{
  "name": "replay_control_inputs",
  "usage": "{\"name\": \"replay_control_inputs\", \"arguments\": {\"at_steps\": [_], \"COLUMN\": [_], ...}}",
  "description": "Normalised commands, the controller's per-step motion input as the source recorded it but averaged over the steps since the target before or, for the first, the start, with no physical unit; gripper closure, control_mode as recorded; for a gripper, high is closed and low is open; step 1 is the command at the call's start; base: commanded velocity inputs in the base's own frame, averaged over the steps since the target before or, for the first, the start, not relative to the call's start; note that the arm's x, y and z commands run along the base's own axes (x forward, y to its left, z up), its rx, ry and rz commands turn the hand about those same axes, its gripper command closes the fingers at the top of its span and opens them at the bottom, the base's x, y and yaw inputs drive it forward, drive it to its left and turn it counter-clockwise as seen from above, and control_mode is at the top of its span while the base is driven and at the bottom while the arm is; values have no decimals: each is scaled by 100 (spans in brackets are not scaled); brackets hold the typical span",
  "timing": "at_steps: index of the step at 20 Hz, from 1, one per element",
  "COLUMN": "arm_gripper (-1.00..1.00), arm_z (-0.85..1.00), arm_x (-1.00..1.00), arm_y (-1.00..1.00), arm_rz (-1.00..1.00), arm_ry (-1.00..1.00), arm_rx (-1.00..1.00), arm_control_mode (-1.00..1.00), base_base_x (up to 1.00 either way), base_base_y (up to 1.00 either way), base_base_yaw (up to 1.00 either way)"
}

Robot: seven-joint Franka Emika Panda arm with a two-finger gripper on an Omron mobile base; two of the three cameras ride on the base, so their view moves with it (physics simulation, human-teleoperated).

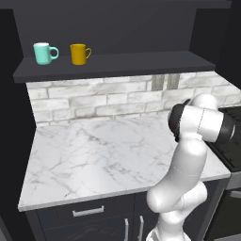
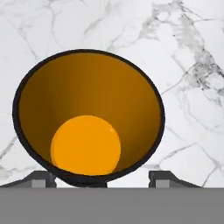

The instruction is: Pick the mug on the counter and place it in the cabinet with the handle facing the right, like the mugs already inside.

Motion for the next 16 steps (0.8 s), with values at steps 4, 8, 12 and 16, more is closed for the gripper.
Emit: {"name": "replay_control_inputs", "arguments": {"at_steps": [4,8,12,16], "arm_gripper": [100,100,100,100], "arm_z": [-14,-23,-12,0], "arm_x": [34,30,8,-2], "arm_y": [0,0,4,38], "arm_rz": [6,6,7,5], "arm_ry": [0,0,0,-2], "arm_rx": [3,5,2,0], "arm_control_mode": [-100,-100,-100,-100], "base_base_x": [0,0,0,0], "base_base_y": [0,0,0,0], "base_base_yaw": [0,0,0,0]}}
